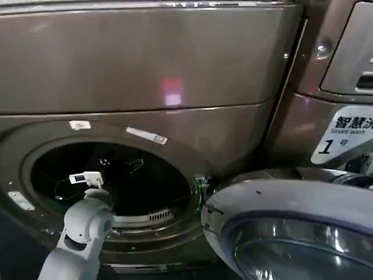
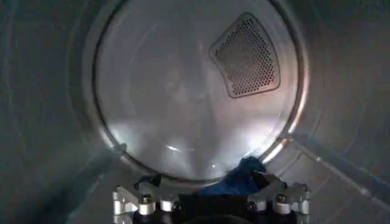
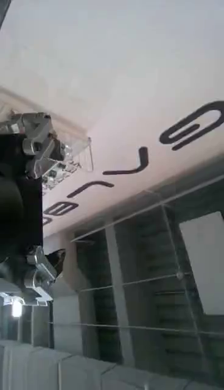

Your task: Grasp the clothes from the dryer.

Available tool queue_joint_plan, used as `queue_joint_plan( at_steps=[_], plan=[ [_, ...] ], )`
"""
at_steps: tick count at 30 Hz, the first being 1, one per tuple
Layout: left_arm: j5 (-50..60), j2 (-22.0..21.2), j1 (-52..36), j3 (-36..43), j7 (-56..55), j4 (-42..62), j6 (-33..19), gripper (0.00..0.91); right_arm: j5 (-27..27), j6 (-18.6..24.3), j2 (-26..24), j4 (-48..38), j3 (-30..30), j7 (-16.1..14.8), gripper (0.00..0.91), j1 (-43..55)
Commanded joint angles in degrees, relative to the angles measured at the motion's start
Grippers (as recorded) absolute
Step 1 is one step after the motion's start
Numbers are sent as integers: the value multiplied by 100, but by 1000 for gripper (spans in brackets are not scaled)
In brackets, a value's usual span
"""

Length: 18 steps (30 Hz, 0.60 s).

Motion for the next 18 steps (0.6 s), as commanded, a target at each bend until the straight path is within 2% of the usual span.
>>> queue_joint_plan(
  at_steps=[1,9,18],
  plan=[
    [97,-107,-594,249,29,821,-152,907,24,-1,-5,-8,58,6,907,-26],
    [199,-270,-1263,383,62,1644,-330,907,63,9,-30,6,84,10,907,-41],
    [338,-589,-2286,575,72,3201,-595,907,23,8,-64,-49,98,101,907,-32]
  ],
)
